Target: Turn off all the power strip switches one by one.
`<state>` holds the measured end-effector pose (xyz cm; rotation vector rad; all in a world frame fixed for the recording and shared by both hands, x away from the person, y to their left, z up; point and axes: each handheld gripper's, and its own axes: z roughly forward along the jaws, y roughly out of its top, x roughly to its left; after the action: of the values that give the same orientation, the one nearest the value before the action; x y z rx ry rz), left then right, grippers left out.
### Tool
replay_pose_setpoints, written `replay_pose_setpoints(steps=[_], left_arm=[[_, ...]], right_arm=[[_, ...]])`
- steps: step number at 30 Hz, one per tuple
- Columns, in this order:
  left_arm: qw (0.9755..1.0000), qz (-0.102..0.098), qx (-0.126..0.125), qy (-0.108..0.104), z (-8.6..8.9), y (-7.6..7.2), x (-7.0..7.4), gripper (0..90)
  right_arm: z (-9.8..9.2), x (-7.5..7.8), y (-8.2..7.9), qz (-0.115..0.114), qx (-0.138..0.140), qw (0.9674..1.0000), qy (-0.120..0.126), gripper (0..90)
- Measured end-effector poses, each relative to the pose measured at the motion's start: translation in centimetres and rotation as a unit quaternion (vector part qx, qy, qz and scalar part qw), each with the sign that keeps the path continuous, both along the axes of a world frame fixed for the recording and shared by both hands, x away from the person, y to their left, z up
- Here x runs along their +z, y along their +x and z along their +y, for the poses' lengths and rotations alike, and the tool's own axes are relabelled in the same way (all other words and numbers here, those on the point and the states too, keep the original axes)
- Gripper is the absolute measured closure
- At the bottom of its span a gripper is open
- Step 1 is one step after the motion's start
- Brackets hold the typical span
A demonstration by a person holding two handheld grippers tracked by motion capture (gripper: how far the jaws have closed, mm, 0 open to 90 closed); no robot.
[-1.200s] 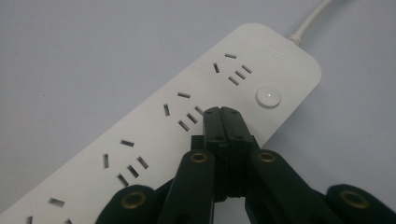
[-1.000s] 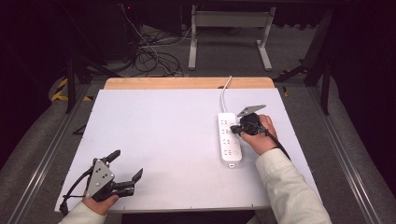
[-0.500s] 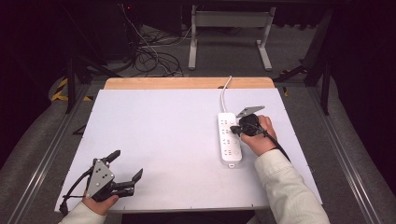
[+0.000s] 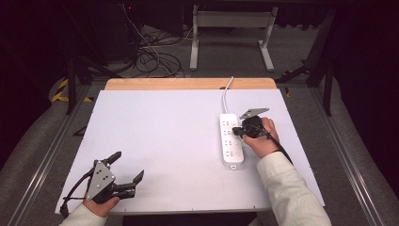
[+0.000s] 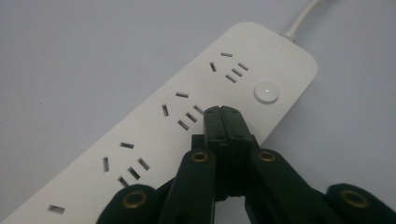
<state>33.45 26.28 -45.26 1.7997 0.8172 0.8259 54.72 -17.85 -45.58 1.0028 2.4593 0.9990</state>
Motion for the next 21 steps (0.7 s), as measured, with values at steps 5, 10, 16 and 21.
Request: replay_pose_setpoints(steps=[5, 10, 16, 21], left_arm=[[1.0, 0.002, 0.002, -0.006, 0.0, 0.0, 0.0, 8.5], [1.0, 0.004, 0.002, -0.007, -0.1, 0.1, -0.1, 8.4], [1.0, 0.0, 0.002, 0.001, 0.0, 0.1, 0.0, 8.4], [1.0, 0.001, 0.002, -0.003, 0.0, 0.1, 0.0, 8.5]], right_arm=[[0.1, 0.4, -0.3, -0.023, 0.001, 0.9997, -0.006, 90.0], [-0.7, 1.3, -0.5, -0.047, -0.008, 0.9972, 0.058, 90.0], [-0.7, 1.6, -0.7, -0.054, -0.001, 0.9971, 0.053, 90.0], [-0.5, 1.9, -0.8, -0.059, 0.001, 0.9968, 0.054, 90.0]])
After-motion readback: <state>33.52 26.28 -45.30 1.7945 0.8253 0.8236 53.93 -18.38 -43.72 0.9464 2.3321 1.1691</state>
